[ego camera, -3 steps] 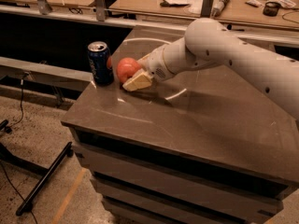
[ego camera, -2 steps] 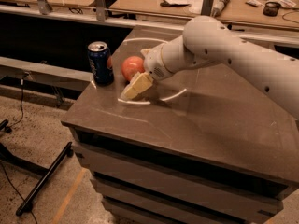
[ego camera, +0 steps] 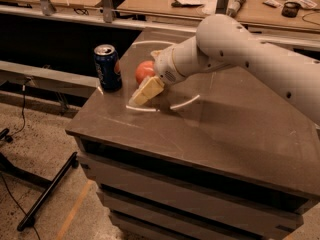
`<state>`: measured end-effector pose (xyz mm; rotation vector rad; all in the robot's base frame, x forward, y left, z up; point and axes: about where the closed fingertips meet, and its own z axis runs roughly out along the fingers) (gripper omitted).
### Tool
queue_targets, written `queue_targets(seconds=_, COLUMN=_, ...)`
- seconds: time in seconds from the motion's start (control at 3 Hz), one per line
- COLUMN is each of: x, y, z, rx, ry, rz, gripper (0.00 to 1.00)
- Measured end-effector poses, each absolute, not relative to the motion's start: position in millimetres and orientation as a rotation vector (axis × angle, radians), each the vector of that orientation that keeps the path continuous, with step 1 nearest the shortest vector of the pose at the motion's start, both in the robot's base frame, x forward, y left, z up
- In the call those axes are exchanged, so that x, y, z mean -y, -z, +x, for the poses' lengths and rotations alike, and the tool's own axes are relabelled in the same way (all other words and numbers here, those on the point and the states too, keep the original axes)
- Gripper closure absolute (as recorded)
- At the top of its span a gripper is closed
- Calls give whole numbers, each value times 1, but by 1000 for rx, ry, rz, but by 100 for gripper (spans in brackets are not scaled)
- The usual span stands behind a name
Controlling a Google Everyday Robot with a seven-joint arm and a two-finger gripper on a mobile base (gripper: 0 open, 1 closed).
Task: Move apple near pepsi can
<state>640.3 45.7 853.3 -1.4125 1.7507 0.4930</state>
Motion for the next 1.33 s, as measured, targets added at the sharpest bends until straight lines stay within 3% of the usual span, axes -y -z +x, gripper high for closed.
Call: queue_targets(seconds=1.33, x=6, y=-938, z=599, rx=-1714, ry=-279, rz=-1407, gripper=0)
